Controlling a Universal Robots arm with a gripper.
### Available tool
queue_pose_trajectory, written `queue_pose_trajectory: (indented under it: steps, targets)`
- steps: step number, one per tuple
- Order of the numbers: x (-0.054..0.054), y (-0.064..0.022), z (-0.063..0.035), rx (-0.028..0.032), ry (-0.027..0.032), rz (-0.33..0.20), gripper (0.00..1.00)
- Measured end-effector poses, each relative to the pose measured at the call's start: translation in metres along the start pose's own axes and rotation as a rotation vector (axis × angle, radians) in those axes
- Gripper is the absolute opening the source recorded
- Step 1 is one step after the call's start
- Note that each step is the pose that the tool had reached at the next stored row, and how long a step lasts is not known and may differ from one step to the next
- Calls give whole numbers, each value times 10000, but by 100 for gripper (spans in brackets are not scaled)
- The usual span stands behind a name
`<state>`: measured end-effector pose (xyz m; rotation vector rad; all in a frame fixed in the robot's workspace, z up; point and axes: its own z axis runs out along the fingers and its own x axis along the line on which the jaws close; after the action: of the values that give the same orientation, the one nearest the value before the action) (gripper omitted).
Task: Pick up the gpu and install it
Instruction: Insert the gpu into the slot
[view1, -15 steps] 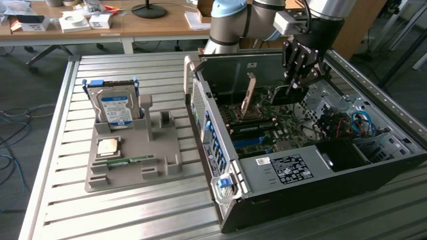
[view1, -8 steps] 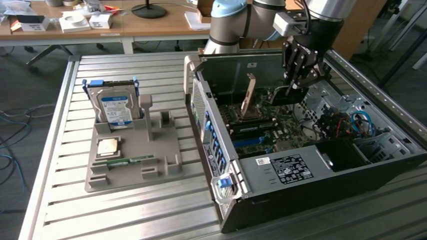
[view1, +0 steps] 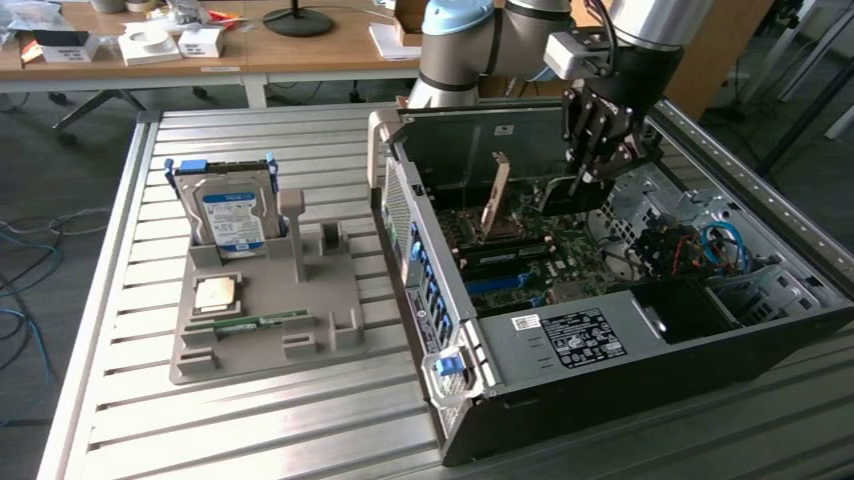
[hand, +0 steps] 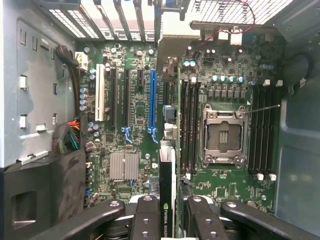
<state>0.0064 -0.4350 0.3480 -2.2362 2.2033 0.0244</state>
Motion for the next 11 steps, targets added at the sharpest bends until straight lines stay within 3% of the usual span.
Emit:
queue_pose_trajectory:
  steps: [11]
  targets:
    - [0, 0, 20, 1, -1, 0, 26]
